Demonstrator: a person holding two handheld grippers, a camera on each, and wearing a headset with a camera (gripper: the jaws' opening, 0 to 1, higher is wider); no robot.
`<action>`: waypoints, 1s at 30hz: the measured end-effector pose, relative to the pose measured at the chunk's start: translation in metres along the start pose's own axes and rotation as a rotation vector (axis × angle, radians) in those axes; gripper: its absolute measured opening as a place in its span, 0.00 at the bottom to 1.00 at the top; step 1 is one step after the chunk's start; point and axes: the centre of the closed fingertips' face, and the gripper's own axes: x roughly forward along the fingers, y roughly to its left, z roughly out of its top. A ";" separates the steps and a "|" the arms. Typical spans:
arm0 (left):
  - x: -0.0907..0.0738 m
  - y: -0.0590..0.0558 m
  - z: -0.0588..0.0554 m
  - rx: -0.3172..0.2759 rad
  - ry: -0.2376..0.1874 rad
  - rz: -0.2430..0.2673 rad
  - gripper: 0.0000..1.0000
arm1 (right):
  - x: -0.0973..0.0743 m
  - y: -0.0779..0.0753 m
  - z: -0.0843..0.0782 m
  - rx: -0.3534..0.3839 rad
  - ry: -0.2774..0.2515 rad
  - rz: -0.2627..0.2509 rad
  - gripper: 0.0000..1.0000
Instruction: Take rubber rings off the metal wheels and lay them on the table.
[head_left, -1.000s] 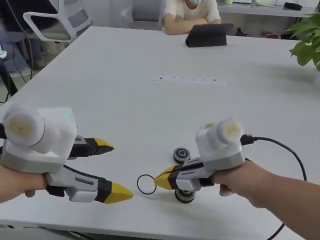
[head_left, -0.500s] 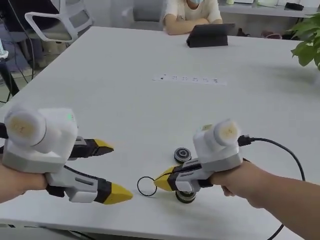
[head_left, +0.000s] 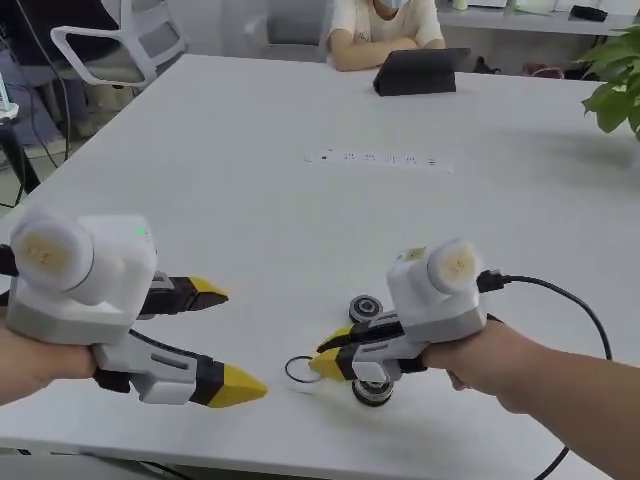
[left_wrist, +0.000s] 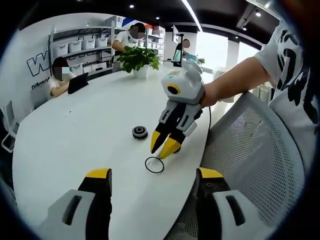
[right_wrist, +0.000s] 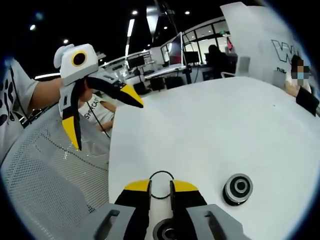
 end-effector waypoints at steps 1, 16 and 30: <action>0.000 0.000 0.000 0.001 0.000 -0.001 0.66 | 0.000 0.000 0.000 0.000 -0.001 -0.001 0.14; 0.006 -0.002 0.004 0.008 0.003 -0.012 0.66 | -0.022 -0.004 0.005 0.005 -0.055 -0.030 0.28; 0.016 -0.002 0.012 0.021 0.006 -0.028 0.66 | -0.058 -0.008 0.004 0.010 -0.116 -0.063 0.33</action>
